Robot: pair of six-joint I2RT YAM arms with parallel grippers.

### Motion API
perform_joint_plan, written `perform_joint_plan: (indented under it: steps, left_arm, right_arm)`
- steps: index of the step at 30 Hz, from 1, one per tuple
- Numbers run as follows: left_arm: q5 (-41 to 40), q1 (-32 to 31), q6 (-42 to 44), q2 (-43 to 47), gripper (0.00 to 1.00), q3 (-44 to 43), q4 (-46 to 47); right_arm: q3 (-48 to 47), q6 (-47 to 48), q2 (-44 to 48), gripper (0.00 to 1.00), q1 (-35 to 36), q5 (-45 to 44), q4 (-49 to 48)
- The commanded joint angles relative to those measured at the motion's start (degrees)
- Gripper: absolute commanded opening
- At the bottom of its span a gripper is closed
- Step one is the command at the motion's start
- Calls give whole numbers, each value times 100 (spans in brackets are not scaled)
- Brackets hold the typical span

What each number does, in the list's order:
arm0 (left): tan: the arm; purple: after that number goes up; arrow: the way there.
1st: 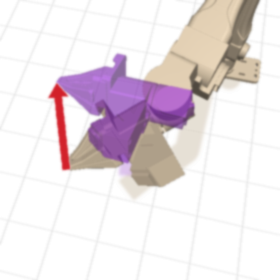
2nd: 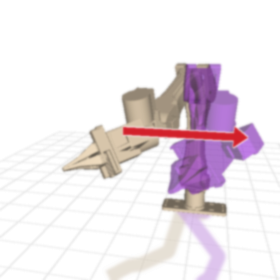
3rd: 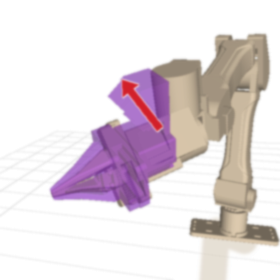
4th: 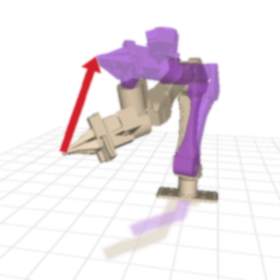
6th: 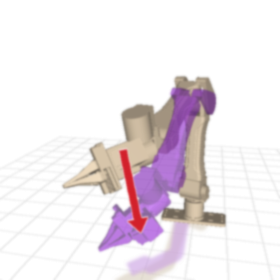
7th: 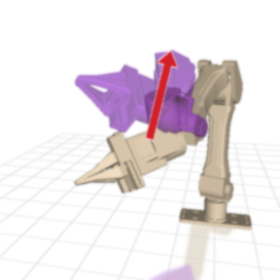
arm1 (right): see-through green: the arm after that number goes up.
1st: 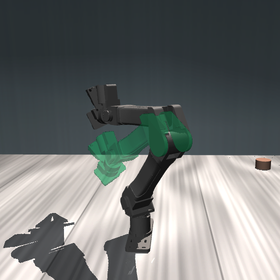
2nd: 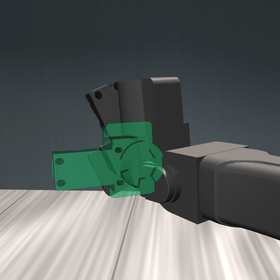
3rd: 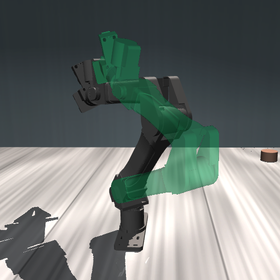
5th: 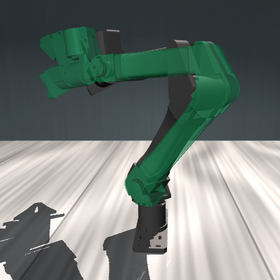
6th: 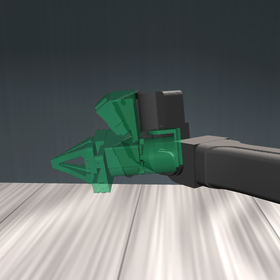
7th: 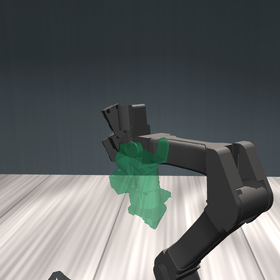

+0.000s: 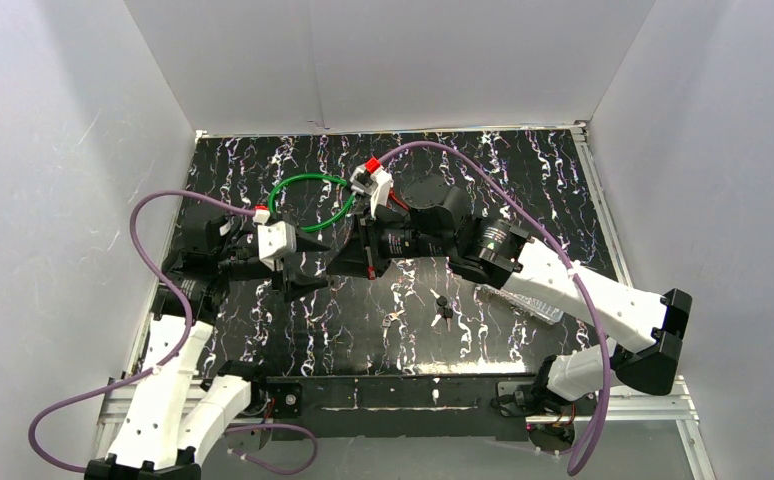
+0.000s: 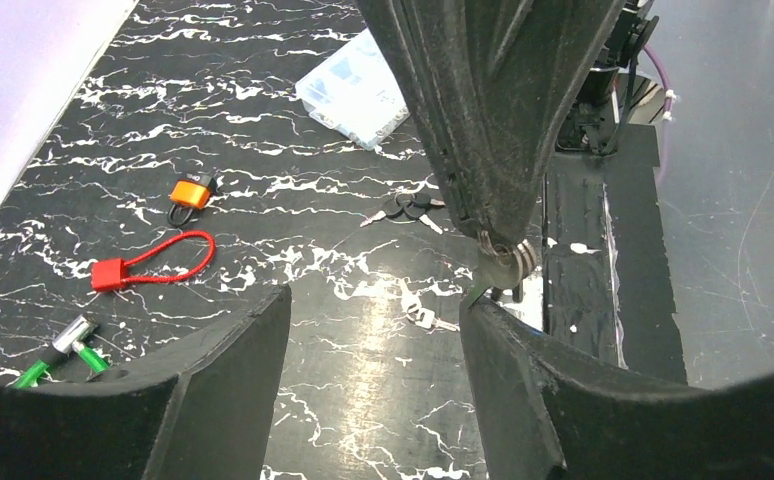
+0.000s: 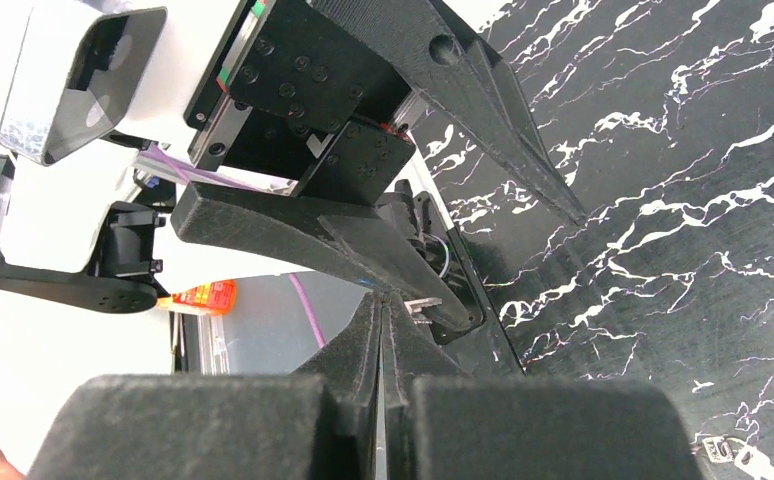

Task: Unlock with the key
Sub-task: Pick up the key from the center of the board.

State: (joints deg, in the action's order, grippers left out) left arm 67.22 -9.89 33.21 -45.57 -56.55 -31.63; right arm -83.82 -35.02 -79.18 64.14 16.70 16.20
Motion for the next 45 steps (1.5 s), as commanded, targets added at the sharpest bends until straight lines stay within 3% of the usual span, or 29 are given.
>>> perform_joint_plan:
  steps: [1,7,13,18,24,29,35,40,42,43,45]
  left_arm:
    - [-6,-45,-273,47,61,-150,61]
    - [46,-73,-582,214,60,-207,163]
    - [101,-98,-748,309,30,-228,235]
    - [115,-100,-739,319,15,-226,240]
    - [72,-99,-723,374,10,-198,219]
    - [63,-100,-645,428,0,-192,110]
    - [51,-106,-538,455,0,-358,-74]
    - [174,-107,-664,460,0,-455,-150]
    - [196,-108,-646,522,39,-345,-150]
    - [174,-108,-585,582,50,-230,-150]
    - [107,-105,-419,738,55,-24,-142]
  right_arm:
    - [51,-42,165,1,11,-33,-314]
    - [173,-43,245,1,7,-118,-305]
    - [239,-46,287,1,10,-151,-319]
    - [264,-72,303,1,11,-149,-361]
    - [291,-74,370,1,11,-149,-394]
    - [315,-54,446,1,-1,-133,-390]
    - [453,-32,568,8,-100,-98,-330]
    - [563,-141,620,1,-137,-49,-459]
    - [549,-198,595,1,-140,42,-551]
    - [546,-222,594,1,-144,86,-592]
    - [550,-265,610,1,-141,122,-649]
